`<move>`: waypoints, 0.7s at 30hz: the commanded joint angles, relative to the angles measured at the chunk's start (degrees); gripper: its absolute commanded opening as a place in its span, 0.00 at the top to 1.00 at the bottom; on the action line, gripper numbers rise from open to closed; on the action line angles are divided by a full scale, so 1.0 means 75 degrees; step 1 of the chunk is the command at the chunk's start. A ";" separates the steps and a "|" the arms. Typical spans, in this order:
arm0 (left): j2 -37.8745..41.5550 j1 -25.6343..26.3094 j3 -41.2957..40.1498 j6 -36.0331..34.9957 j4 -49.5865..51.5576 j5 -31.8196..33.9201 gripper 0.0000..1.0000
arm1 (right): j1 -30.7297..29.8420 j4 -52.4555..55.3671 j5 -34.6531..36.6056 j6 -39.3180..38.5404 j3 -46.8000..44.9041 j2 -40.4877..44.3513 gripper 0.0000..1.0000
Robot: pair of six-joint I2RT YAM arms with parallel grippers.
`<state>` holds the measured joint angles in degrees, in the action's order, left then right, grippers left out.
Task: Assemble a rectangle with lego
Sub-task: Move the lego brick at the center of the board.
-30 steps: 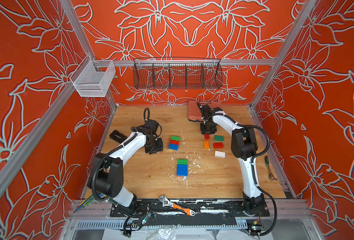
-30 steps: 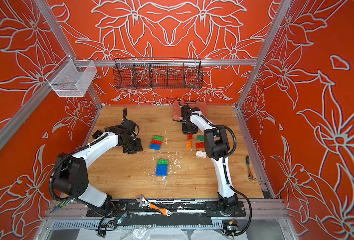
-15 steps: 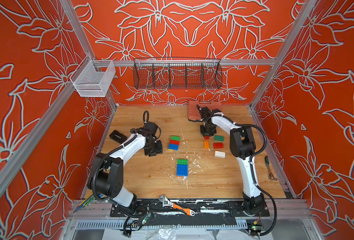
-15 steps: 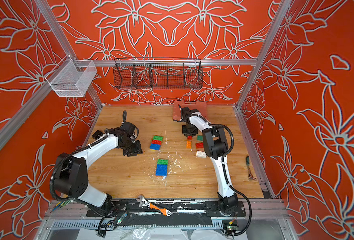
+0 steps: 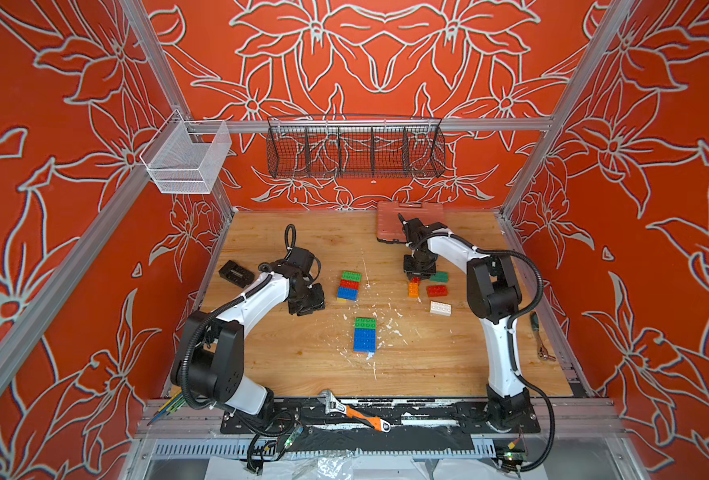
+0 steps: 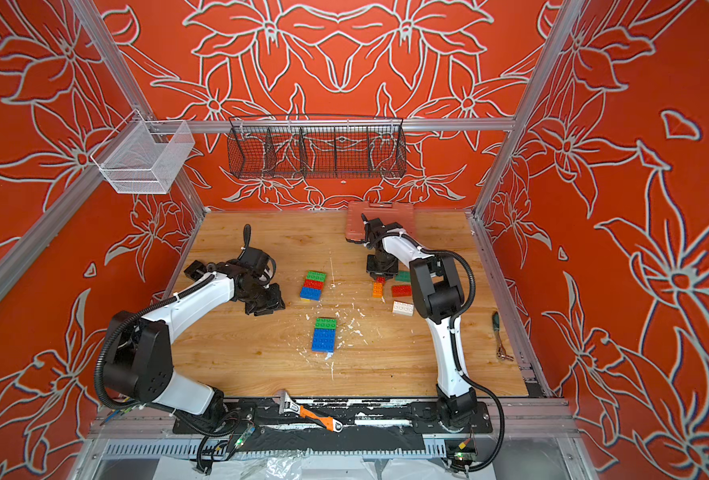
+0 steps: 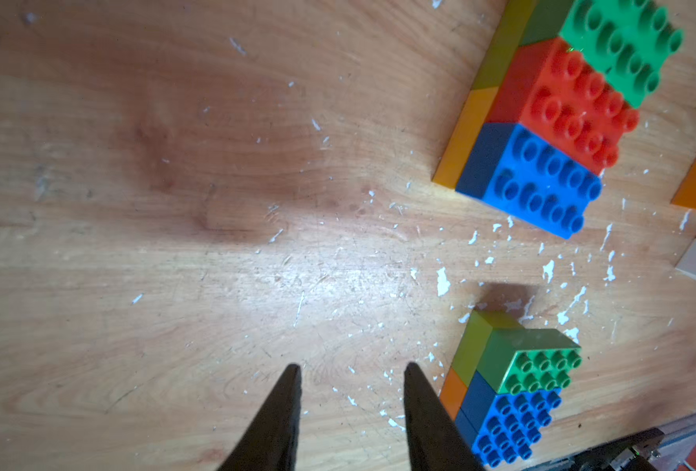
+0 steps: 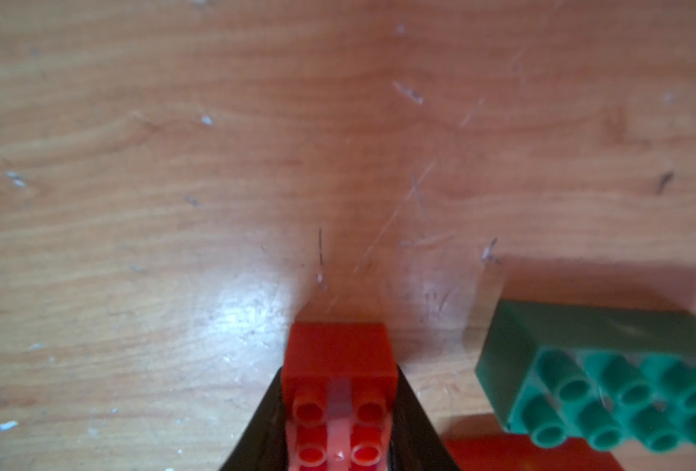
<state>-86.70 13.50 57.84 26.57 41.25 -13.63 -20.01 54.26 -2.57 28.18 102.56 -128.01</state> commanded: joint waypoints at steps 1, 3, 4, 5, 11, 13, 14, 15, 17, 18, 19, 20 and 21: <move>0.0243 -0.0058 -0.0066 -0.0166 -0.0040 -0.0001 0.60 | -0.0090 0.0182 -0.0119 0.0365 -0.0220 0.0137 0.88; 0.0263 -0.0054 -0.0089 -0.0205 -0.0028 0.0004 0.59 | -0.0158 0.0225 -0.0044 0.0367 -0.0239 0.0152 0.88; 0.0283 -0.0053 -0.0101 -0.0216 -0.0040 0.0018 0.59 | -0.0195 0.0252 0.0041 0.0356 -0.0214 0.0147 0.88; 0.0294 -0.0062 -0.0127 -0.0214 -0.0049 0.0024 0.60 | -0.0246 0.0287 0.0111 0.0344 -0.0211 0.0155 0.87; 0.0406 -0.0071 -0.0245 -0.0222 -0.0073 0.0013 0.60 | -0.0283 0.0201 -0.0076 0.0582 -0.0338 0.0146 0.85; 0.0424 -0.0065 -0.0270 -0.0219 -0.0075 0.0030 0.59 | -0.0285 0.0178 -0.0150 0.0663 -0.0380 0.0111 0.84; 0.0433 -0.0065 -0.0283 -0.0212 -0.0084 0.0034 0.59 | -0.0296 0.0150 -0.0178 0.0719 -0.0425 0.0120 0.84; 0.0439 -0.0065 -0.0294 -0.0207 -0.0087 0.0022 0.59 | -0.0296 0.0151 -0.0156 0.0776 -0.0444 0.0121 0.83; 0.0443 -0.0065 -0.0312 -0.0191 -0.0107 -0.0009 0.59 | -0.0308 0.0169 -0.0114 0.0801 -0.0461 0.0124 0.80; 0.0438 -0.0065 -0.0321 -0.0197 -0.0119 -0.0003 0.59 | -0.0306 0.0160 -0.0090 0.0801 -0.0462 0.0113 0.79; 0.0449 -0.0065 -0.0330 -0.0180 -0.0122 -0.0015 0.59 | -0.0320 0.0172 -0.0068 0.0798 -0.0470 0.0132 0.76; 0.0449 -0.0065 -0.0337 -0.0181 -0.0122 -0.0014 0.59 | -0.0320 0.0167 -0.0043 0.0783 -0.0488 0.0147 0.71; 0.0453 -0.0065 -0.0341 -0.0185 -0.0122 -0.0029 0.59 | -0.0326 0.0152 -0.0011 0.0789 -0.0502 0.0173 0.66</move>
<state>-84.66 13.43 56.05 25.54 40.16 -13.63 -22.02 53.63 -2.79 32.45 101.01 -127.13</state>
